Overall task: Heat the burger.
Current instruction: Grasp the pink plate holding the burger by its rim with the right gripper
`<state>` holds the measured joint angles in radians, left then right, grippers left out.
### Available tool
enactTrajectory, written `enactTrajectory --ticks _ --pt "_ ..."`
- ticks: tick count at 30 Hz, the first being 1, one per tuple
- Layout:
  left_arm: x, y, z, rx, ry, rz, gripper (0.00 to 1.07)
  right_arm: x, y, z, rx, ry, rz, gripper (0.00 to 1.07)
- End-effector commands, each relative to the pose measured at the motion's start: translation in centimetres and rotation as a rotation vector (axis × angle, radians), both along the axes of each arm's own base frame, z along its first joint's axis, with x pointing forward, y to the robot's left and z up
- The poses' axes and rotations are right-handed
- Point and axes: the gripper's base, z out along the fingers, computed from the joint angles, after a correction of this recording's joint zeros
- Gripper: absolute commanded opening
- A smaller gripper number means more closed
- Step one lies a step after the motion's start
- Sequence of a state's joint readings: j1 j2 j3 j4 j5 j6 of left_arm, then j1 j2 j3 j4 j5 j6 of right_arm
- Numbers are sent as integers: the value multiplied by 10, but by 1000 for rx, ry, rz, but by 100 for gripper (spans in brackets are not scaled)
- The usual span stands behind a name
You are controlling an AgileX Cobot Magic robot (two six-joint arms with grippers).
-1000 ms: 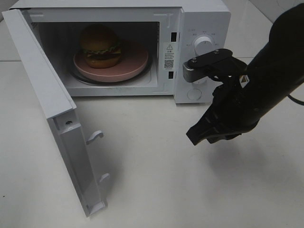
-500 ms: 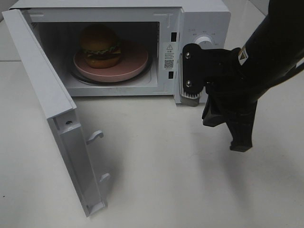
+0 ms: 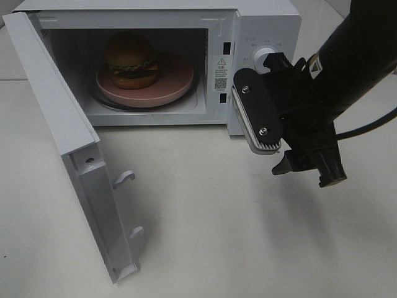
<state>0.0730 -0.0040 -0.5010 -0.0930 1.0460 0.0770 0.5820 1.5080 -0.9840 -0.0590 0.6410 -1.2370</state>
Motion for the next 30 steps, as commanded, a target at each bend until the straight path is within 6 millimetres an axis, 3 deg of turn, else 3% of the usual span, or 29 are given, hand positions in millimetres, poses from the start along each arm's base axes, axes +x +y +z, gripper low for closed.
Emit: enactTrajectory --ticks 1,7,14,30 --pt "-3 0 -1 -4 -24 5 98 4 2 3 11 -40 15 91" --pt "-3 0 -1 -4 -24 5 98 8 5 -1 5 -34 18 90" --pt "-3 0 -1 -4 -24 5 98 27 17 2 25 -84 4 88" --pt "-3 0 -1 -4 -24 5 98 64 56 -7 73 -173 48 86"
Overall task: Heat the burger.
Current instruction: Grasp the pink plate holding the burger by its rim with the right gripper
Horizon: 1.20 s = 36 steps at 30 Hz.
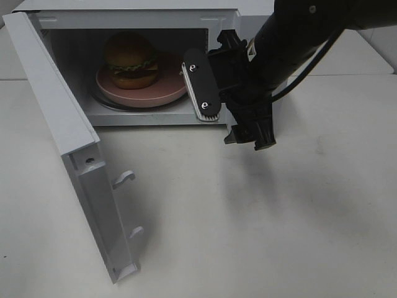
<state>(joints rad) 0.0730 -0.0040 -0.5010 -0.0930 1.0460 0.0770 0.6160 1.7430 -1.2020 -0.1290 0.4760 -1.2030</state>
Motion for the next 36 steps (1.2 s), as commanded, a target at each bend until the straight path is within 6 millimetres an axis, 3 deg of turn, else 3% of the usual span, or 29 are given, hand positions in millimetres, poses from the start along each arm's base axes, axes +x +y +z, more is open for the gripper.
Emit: enactTrajectory --ticks 1,7,17,22,36 --pt "-3 0 -1 -4 -24 5 98 5 6 3 23 -26 2 86" --pt "-3 0 -1 -4 -24 5 98 18 16 2 44 -52 5 86" --pt "-3 0 -1 -4 -24 5 98 23 20 3 92 -112 15 85" --pt "-3 0 -1 -4 -24 5 98 29 25 -12 90 -98 15 84" --pt "-3 0 -1 -4 -24 5 98 50 40 -26 103 -89 -10 82"
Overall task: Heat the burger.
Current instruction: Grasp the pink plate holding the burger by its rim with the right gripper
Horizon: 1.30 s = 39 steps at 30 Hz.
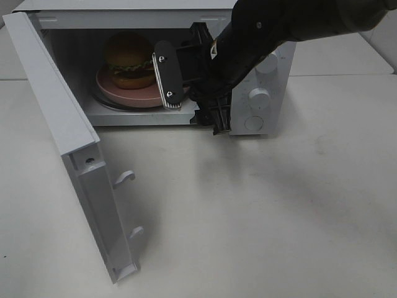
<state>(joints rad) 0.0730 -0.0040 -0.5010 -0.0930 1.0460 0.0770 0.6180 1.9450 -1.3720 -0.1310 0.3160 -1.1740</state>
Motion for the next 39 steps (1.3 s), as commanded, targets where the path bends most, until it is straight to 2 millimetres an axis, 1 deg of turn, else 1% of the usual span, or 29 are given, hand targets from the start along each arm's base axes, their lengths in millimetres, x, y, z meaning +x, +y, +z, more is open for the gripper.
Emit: enactTrajectory --ticks 1,3,6,8,22,28,34,39 --pt "-3 0 -1 -4 -24 5 98 4 4 -2 10 2 -7 82" --pt "-3 0 -1 -4 -24 5 98 9 8 -5 13 1 -10 82" --pt "-3 0 -1 -4 -24 5 98 11 9 -6 15 -1 -10 82" --pt "-3 0 -1 -4 -24 5 98 17 14 -10 19 -3 -13 82" --pt "-3 0 -1 -4 -24 5 98 42 32 -28 26 -1 -25 80" --pt "-3 0 -1 -4 -24 5 98 50 37 -33 45 11 -55 80" --pt "-3 0 -1 -4 -24 5 98 59 43 -44 28 36 -66 79" --pt "-3 0 -1 -4 -24 5 98 66 47 -46 19 47 -74 78"
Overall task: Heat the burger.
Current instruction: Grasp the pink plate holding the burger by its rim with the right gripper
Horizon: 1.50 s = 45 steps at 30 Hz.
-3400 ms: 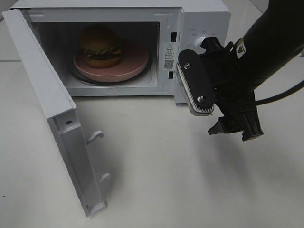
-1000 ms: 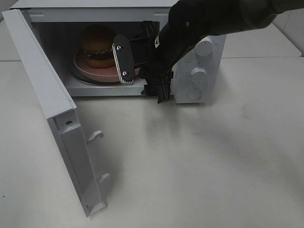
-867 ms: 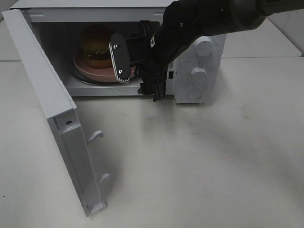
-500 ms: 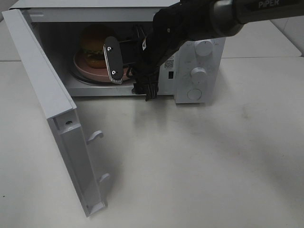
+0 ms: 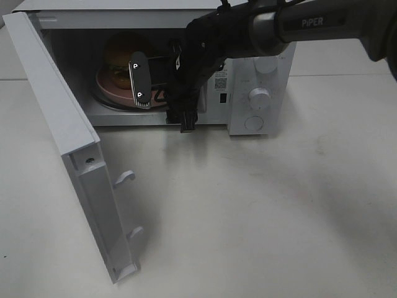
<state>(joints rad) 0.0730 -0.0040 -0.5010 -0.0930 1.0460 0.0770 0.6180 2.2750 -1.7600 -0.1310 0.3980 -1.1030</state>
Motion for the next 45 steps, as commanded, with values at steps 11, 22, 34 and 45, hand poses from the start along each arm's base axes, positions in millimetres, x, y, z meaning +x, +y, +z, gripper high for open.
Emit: enactTrajectory --ticks 11,22,34,45 --pt "-3 0 -1 -4 -24 5 98 17 13 -4 -2 1 -12 77" --pt "-3 0 -1 -4 -24 5 98 27 22 -8 27 26 -40 76" --pt "-3 0 -1 -4 -24 5 98 28 22 -17 28 45 -58 13" --pt "-3 0 -1 -4 -24 5 98 26 21 -19 31 87 -104 0"
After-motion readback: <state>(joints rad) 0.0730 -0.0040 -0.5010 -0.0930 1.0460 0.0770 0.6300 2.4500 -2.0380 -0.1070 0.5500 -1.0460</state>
